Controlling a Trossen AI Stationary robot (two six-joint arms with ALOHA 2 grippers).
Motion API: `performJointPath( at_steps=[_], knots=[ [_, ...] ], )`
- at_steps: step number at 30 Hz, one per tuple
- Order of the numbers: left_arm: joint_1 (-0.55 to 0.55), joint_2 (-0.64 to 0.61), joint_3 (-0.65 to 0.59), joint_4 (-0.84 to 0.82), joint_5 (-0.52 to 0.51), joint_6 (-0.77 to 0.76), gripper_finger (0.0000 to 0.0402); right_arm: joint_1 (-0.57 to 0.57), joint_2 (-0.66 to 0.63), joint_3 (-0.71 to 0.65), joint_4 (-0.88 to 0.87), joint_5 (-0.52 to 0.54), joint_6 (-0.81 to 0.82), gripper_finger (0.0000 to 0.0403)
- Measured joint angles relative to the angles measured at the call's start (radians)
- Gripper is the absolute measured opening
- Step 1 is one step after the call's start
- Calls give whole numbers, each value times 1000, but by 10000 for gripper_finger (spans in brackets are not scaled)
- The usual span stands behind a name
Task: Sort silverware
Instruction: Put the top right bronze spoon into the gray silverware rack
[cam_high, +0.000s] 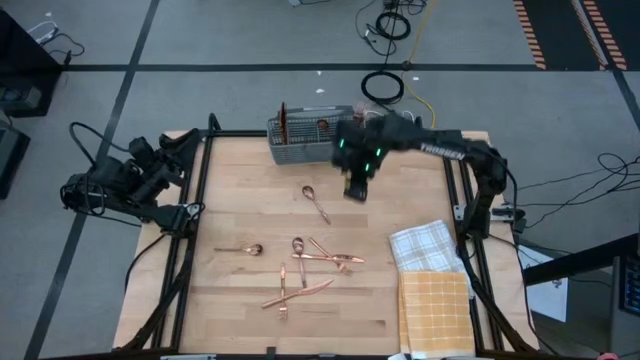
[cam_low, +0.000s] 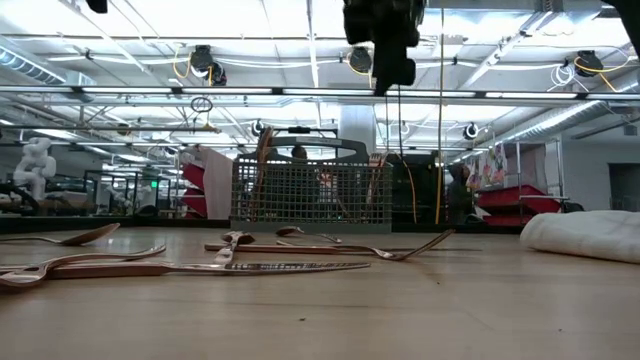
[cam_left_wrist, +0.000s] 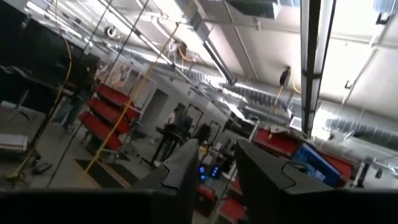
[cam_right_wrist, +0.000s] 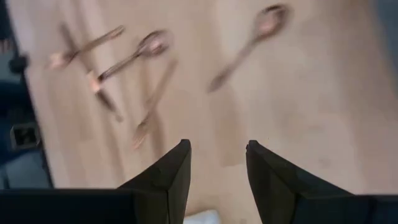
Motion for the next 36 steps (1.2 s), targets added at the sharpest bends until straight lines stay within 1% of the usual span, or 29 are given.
performJointPath(
  at_steps=[2,4,6,9,13,16,18,21,25,27,31,36],
  knots=[
    [0,0,0,-16,7,-33,114,73,0,-40,38,4,27,141],
    [-1,-2,0,-32,31,-70,114,144,0,-89,102,50,68,142],
    [-1,-7,0,-51,70,-108,114,203,0,-146,167,93,117,147],
    [-1,-20,0,-84,149,-180,114,272,0,-238,293,112,215,163],
    [-1,-32,1,-151,271,-286,114,338,1,-364,516,135,371,192],
    [-1,-32,1,-199,374,-368,114,370,1,-437,636,148,489,212],
    [-1,-32,1,-228,438,-416,114,393,3,-468,660,186,551,221],
    [-1,-32,1,-255,503,-455,114,422,3,-498,660,300,586,228],
    [0,-32,1,-265,524,-469,114,410,4,-518,658,499,603,231],
    [0,-32,1,-267,523,-470,114,368,4,-518,673,551,608,231],
    [0,-32,1,-285,519,-469,114,267,4,-518,729,551,601,231],
    [0,-32,1,-291,496,-469,114,177,4,-518,836,547,530,231]
  ],
)
